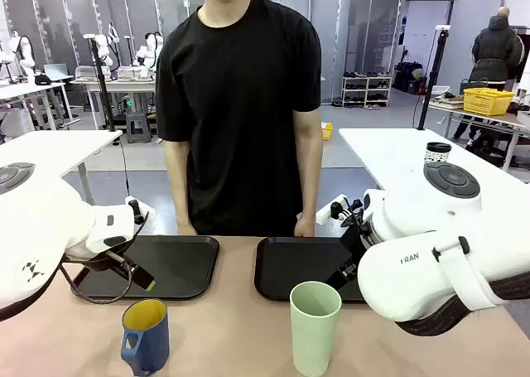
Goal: Sort and store the cups by type.
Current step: Pick up the Reusable plastic cup.
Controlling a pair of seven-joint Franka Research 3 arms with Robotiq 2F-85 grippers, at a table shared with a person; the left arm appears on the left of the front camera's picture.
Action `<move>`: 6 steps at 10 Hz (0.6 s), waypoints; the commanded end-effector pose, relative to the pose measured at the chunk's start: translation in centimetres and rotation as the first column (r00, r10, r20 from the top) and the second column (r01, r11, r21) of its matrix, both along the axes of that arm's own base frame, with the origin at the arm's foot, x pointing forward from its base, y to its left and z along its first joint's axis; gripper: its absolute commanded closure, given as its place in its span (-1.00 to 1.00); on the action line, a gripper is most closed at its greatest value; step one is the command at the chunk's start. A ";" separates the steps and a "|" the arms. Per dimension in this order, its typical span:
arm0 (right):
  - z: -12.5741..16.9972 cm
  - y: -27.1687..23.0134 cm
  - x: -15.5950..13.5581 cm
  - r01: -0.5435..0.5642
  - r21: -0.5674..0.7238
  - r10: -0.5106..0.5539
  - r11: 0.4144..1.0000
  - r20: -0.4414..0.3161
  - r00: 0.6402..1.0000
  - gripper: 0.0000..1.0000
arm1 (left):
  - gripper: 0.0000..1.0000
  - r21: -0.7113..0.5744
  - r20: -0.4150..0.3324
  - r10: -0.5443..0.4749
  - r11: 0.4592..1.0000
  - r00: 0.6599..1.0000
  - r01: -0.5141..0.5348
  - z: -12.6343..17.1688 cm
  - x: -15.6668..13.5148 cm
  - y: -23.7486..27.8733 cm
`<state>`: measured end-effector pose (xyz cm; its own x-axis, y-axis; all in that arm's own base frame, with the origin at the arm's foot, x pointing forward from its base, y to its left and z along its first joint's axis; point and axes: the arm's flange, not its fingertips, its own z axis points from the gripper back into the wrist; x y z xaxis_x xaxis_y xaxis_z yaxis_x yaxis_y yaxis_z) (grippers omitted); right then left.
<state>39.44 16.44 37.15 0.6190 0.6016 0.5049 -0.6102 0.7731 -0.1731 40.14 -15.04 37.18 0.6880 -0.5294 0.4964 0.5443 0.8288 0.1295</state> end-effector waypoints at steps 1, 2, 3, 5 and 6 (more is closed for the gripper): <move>0.0 0.0 0.0 0.000 0.000 0.000 1.000 0.000 1.000 -1.00 | -1.00 0.000 0.000 0.000 1.000 1.000 0.000 0.0 0.0 0.0; 0.0 0.0 0.0 0.000 0.000 0.000 1.000 0.000 1.000 -1.00 | -1.00 0.000 0.000 0.000 1.000 1.000 0.000 0.0 0.0 0.0; 0.0 0.0 0.0 0.000 0.000 0.000 1.000 0.000 1.000 -1.00 | -1.00 0.000 0.000 0.000 1.000 1.000 0.000 0.0 0.0 0.0; 0.0 0.0 0.0 0.000 0.000 0.000 1.000 0.000 1.000 -1.00 | -1.00 0.000 0.000 0.000 1.000 1.000 0.000 0.0 0.0 0.0; 0.0 0.0 0.0 0.000 0.000 0.000 1.000 0.000 1.000 -1.00 | -1.00 0.000 0.000 0.000 1.000 1.000 0.000 0.0 0.0 0.0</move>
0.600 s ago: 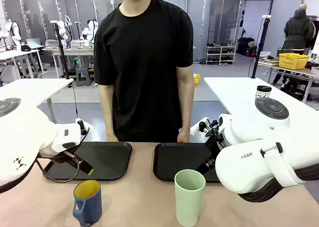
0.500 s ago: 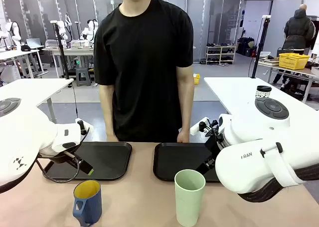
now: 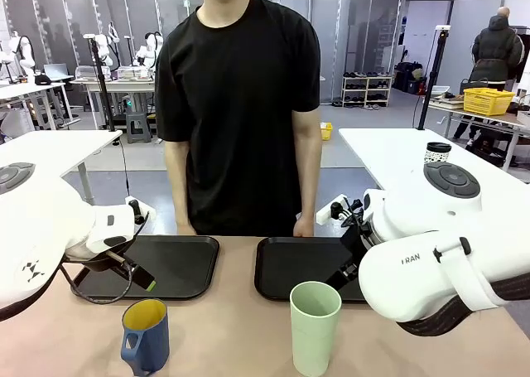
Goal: Sort and store the cups by type.
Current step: Pick up the Reusable plastic cup.
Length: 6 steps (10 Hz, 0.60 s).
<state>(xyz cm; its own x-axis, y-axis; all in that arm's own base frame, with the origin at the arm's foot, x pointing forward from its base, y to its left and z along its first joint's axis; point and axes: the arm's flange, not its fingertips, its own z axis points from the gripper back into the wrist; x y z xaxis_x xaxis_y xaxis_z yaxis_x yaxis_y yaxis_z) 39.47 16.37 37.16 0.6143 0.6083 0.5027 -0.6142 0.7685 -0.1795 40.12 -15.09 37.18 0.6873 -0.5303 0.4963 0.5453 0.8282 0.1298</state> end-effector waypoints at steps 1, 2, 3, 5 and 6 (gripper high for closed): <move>0.0 0.1 0.0 0.006 0.006 -0.006 1.000 -0.003 1.000 -1.00 | -1.00 0.000 0.000 0.001 1.000 1.000 -0.001 0.0 0.0 0.0; 0.0 0.1 0.0 0.006 0.006 -0.006 1.000 -0.003 1.000 -1.00 | -1.00 0.000 0.000 0.001 1.000 1.000 -0.001 0.0 0.0 0.0; 0.0 0.1 0.0 0.006 0.006 -0.006 1.000 -0.003 1.000 -1.00 | -1.00 0.000 0.000 0.001 1.000 1.000 -0.001 0.0 0.0 0.0; 0.0 0.1 0.0 0.006 0.006 -0.006 1.000 -0.003 1.000 -1.00 | -1.00 0.000 0.000 0.001 1.000 1.000 -0.001 0.0 0.0 0.0; 0.0 0.1 0.0 0.006 0.006 -0.006 1.000 -0.003 1.000 -1.00 | -1.00 0.000 0.000 0.001 1.000 1.000 -0.001 0.0 0.0 0.0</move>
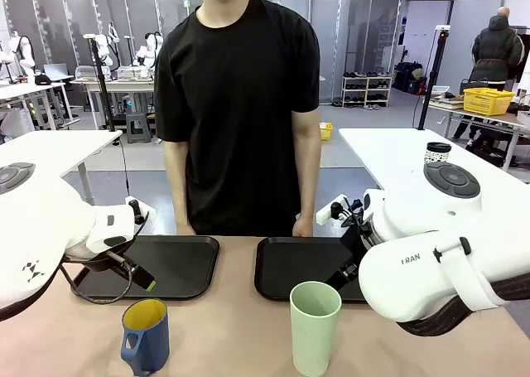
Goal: Sort and store the cups by type.
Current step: Pick up the Reusable plastic cup.
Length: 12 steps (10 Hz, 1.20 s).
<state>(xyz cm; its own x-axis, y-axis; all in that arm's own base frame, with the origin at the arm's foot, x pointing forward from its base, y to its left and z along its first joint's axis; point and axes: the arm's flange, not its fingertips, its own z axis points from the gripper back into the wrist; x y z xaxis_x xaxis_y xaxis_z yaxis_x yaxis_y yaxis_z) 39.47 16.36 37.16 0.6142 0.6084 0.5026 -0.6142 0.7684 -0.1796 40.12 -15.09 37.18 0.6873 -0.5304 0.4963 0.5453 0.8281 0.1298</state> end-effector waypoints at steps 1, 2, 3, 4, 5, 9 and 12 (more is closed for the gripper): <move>0.0 0.1 0.0 0.006 0.006 -0.006 1.000 -0.003 1.000 -1.00 | -1.00 0.000 0.000 0.001 1.000 1.000 -0.001 0.0 0.0 0.0; 0.0 0.1 0.0 0.006 0.006 -0.006 1.000 -0.003 1.000 -1.00 | -1.00 0.000 0.000 0.001 1.000 1.000 -0.001 0.0 0.0 0.0; 0.0 0.1 0.0 0.006 0.006 -0.006 1.000 -0.003 1.000 -1.00 | -1.00 0.000 0.000 0.001 1.000 1.000 -0.001 0.0 0.0 0.0; 0.0 0.1 0.0 0.006 0.006 -0.006 1.000 -0.003 1.000 -1.00 | -1.00 0.000 0.000 0.001 1.000 1.000 -0.001 0.0 0.0 0.0; 0.0 0.1 0.0 0.006 0.006 -0.006 1.000 -0.003 1.000 -1.00 | -1.00 0.000 0.000 0.001 1.000 1.000 -0.001 0.0 0.0 0.0; 1.3 0.7 0.2 0.078 -0.072 -0.073 0.994 0.068 0.995 -1.00 | -1.00 -0.031 0.014 -0.010 0.999 1.000 0.010 0.7 0.0 -0.1; 9.3 2.3 -1.2 0.276 -0.177 -0.216 0.945 0.298 0.930 -1.00 | -1.00 -0.188 0.116 0.002 0.982 0.993 0.020 7.0 -1.0 0.3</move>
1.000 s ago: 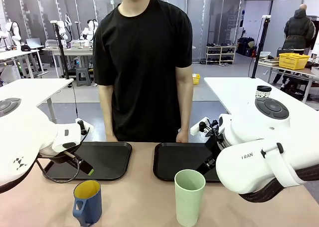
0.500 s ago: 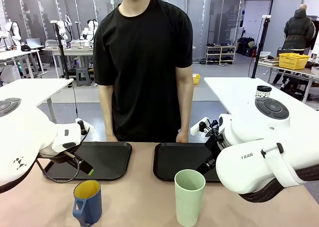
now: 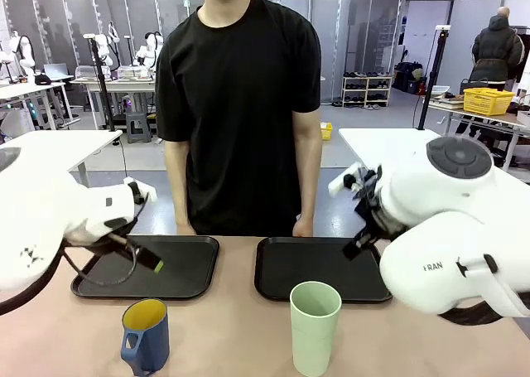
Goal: Sort and store the cups by type.
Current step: Pick up the Reusable plastic cup.
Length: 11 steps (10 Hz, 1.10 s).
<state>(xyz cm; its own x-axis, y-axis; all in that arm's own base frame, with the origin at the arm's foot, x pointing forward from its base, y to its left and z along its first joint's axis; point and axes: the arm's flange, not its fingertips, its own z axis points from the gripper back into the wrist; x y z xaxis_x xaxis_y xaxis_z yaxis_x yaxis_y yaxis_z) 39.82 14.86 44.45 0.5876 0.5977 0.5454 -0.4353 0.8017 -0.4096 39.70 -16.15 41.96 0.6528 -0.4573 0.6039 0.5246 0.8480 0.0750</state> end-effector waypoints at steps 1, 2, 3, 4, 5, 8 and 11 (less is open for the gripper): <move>4.4 4.5 -2.8 0.115 -0.057 -0.109 0.992 0.103 0.989 -1.00 | -1.00 -0.076 0.087 -0.002 0.997 0.996 0.008 4.3 -1.7 1.5; 6.4 5.2 -4.2 0.126 -0.063 -0.118 0.990 0.110 0.987 -1.00 | -1.00 -0.095 0.122 0.001 0.995 0.992 0.010 6.2 -3.2 1.2; 8.2 5.8 -5.8 0.109 -0.046 -0.102 0.993 0.136 0.985 -1.00 | -1.00 -0.097 0.162 0.007 0.995 0.987 0.009 7.7 -4.7 0.8; 9.7 6.2 -7.3 0.104 -0.018 -0.100 0.994 0.151 0.984 -1.00 | -1.00 -0.079 0.199 0.013 0.997 0.980 0.003 8.6 -5.9 0.3; 10.5 6.4 -8.3 0.083 0.024 -0.085 0.996 0.158 0.984 -1.00 | -1.00 -0.062 0.242 0.023 0.998 0.970 -0.009 9.2 -6.8 0.0; 11.0 6.6 -9.9 0.061 0.094 -0.074 0.994 0.138 0.988 -1.00 | -1.00 -0.071 0.268 -0.003 0.997 0.963 0.023 9.7 -8.0 -0.3; 11.0 6.7 -10.2 0.048 0.077 -0.058 0.996 0.134 0.989 -1.00 | -1.00 -0.064 0.259 -0.003 0.998 0.966 0.020 9.4 -8.0 -0.3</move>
<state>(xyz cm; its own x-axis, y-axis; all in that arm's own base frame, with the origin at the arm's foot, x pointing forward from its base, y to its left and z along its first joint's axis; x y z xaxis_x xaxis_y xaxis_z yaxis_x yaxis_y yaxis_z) 30.16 21.76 55.80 0.5231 0.5399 0.6594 -0.3382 0.8417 -0.4209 34.36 -17.65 53.80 0.4470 -0.4245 0.7874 0.5175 0.8407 0.1595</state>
